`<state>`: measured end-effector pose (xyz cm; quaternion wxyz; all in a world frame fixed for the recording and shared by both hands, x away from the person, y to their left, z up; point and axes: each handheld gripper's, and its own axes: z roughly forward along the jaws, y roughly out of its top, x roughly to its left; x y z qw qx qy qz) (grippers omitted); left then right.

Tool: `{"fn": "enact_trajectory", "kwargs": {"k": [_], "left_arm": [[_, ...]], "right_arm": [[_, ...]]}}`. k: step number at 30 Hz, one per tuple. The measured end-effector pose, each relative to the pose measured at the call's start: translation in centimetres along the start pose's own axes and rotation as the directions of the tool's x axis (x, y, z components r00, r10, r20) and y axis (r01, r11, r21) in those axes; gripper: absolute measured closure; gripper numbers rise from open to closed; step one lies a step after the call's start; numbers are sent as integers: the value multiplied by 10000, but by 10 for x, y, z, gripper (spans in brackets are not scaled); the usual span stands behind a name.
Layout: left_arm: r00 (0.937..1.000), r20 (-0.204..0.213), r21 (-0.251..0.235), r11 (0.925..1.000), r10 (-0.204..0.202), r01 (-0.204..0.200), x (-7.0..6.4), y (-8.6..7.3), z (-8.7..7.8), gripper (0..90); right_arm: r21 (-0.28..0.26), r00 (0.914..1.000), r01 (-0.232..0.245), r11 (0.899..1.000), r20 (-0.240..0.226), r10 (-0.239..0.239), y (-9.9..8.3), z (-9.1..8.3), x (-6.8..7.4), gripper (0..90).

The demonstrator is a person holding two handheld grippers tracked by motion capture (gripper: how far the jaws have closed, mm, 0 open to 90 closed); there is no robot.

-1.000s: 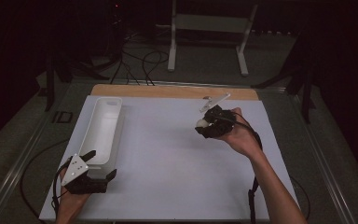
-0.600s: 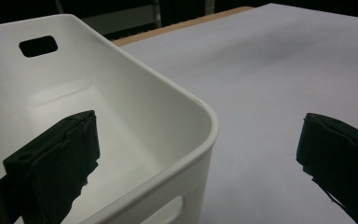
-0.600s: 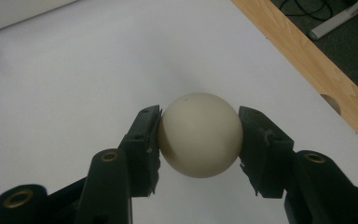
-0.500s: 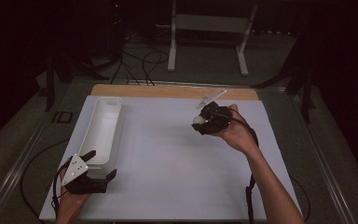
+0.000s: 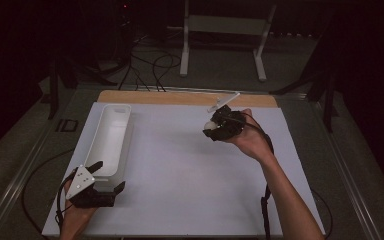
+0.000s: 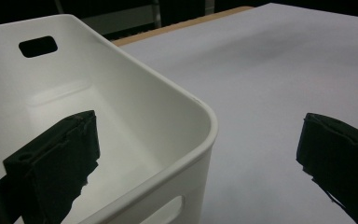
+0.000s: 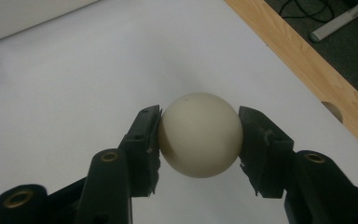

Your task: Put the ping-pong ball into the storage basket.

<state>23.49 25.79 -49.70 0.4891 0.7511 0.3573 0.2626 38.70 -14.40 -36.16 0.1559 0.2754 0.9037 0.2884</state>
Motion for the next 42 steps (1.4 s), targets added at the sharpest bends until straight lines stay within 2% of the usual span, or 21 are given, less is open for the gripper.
{"fn": "enact_trajectory", "kwargs": {"k": [12, 42], "left_arm": [[10000, 3, 0, 10000, 14, -14, 0, 0, 0, 0], [10000, 43, 24, 10000, 81, -81, -1, 0, 0, 0]], "right_arm": [[-83, 9999, -109, 9999, -37, 109, 4, 5, -2, 503], [-314, 9998, 48, 9995, -172, -53, 24, 22, 4, 503]]}}
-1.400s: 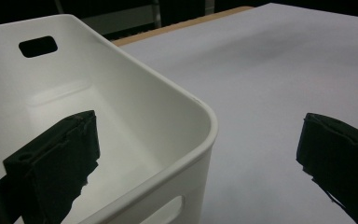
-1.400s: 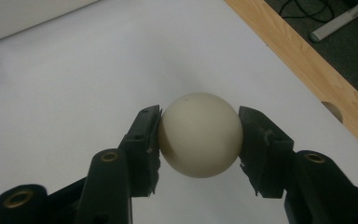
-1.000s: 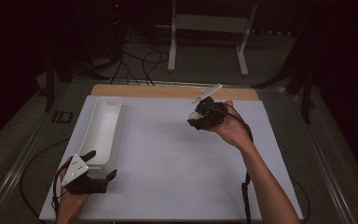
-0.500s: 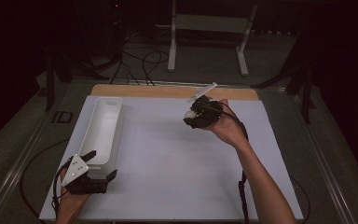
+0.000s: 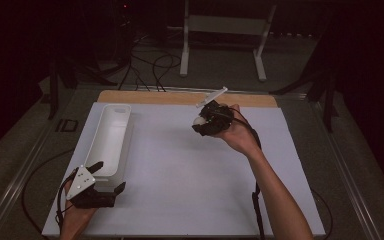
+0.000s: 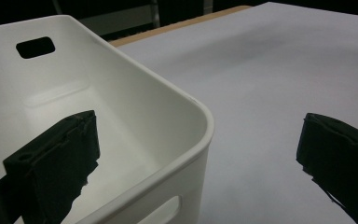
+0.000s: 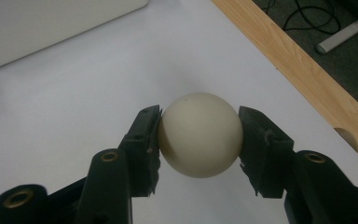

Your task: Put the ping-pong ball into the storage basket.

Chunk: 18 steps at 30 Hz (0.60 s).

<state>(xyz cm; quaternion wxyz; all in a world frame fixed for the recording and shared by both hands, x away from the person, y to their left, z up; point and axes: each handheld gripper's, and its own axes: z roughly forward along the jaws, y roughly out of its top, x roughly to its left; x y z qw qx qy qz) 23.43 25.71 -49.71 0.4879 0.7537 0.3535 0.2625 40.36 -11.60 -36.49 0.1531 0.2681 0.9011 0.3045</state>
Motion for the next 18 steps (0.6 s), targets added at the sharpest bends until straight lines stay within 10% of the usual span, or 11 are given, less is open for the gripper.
{"fn": "enact_trajectory", "kwargs": {"k": [18], "left_arm": [[10000, 1, -4, 10000, -2, 2, 0, 0, 0, 0]], "right_arm": [[-198, 9998, 29, 9998, -178, -33, 9, 11, 7, 503]]}}
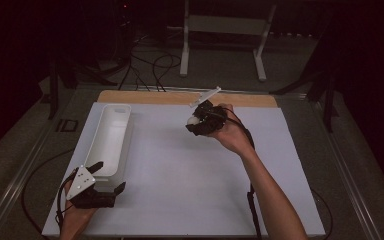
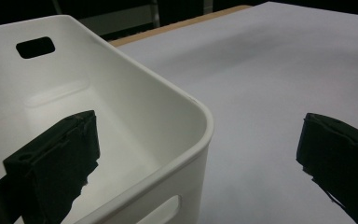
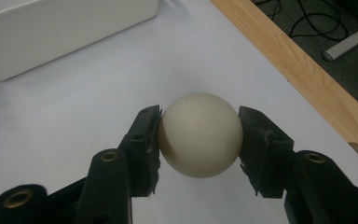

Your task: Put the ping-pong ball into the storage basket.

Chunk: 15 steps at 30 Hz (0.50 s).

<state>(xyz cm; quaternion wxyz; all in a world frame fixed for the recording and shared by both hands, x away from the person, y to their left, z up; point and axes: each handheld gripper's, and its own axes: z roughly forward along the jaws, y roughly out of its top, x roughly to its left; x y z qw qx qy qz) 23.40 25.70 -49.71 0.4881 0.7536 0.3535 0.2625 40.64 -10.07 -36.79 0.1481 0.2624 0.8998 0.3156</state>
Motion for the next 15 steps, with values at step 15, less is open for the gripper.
{"fn": "enact_trajectory", "kwargs": {"k": [15], "left_arm": [[10000, 9, 16, 10000, 14, -14, 0, 0, 0, 0]], "right_arm": [[-72, 9999, 164, 9998, -8, -164, 8, 7, 5, 503]]}}
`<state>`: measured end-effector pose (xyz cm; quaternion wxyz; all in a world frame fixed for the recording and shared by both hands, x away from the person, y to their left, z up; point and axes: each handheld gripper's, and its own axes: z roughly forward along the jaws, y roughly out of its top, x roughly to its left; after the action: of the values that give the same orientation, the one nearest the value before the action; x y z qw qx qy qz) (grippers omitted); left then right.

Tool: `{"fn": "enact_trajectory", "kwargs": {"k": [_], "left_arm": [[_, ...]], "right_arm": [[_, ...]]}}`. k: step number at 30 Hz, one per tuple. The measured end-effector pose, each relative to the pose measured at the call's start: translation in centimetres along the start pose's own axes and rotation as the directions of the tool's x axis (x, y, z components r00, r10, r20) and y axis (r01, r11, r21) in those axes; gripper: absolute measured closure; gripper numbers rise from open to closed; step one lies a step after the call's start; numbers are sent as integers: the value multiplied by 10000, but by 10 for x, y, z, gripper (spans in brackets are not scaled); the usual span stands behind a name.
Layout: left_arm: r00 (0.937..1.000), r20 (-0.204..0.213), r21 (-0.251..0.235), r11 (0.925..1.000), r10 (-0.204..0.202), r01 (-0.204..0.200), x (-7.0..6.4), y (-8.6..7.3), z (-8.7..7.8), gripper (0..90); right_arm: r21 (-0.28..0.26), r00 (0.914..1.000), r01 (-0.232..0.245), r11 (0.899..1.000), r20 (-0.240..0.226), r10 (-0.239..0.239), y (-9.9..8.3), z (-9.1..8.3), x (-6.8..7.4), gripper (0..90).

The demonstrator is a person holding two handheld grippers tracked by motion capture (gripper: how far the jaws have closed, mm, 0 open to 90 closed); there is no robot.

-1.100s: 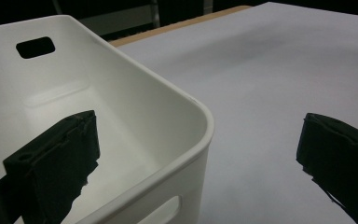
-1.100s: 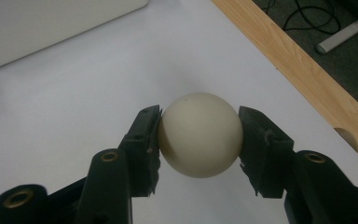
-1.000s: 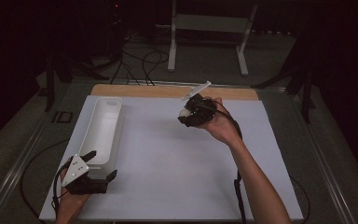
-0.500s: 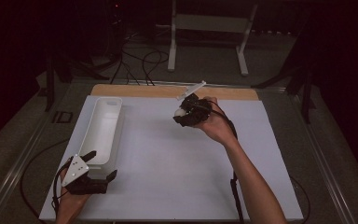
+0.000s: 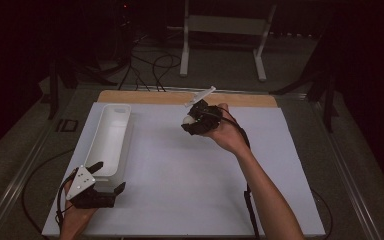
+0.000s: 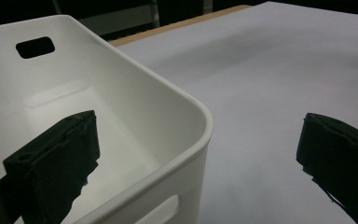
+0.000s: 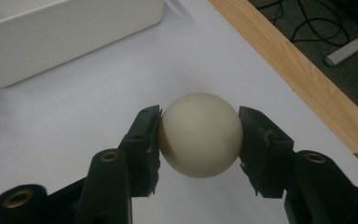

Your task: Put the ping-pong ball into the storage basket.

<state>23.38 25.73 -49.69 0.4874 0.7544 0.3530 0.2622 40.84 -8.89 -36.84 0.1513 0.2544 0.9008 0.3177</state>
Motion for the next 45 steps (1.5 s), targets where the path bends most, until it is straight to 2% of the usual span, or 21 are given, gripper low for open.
{"fn": "enact_trajectory", "kwargs": {"k": [13, 14, 26, 45], "left_arm": [[10000, 0, -8, 10000, -12, 12, 0, 0, 0, 0], [10000, -4, -3, 10000, -7, 7, 0, 0, 0, 0], [10000, 10, -12, 10000, -6, 6, 0, 0, 0, 0], [10000, 11, -5, 10000, 10, -10, 0, 0, 0, 0]], "right_arm": [[-129, 10000, -80, 9999, -16, 80, 4, 4, 2, 503], [-63, 10000, 41, 10000, -26, -41, 5, 3, 2, 503], [-180, 9999, 101, 9998, 16, -101, 15, 5, 5, 503], [-174, 9990, 456, 9988, -1, -456, 29, 10, 8, 503]]}}
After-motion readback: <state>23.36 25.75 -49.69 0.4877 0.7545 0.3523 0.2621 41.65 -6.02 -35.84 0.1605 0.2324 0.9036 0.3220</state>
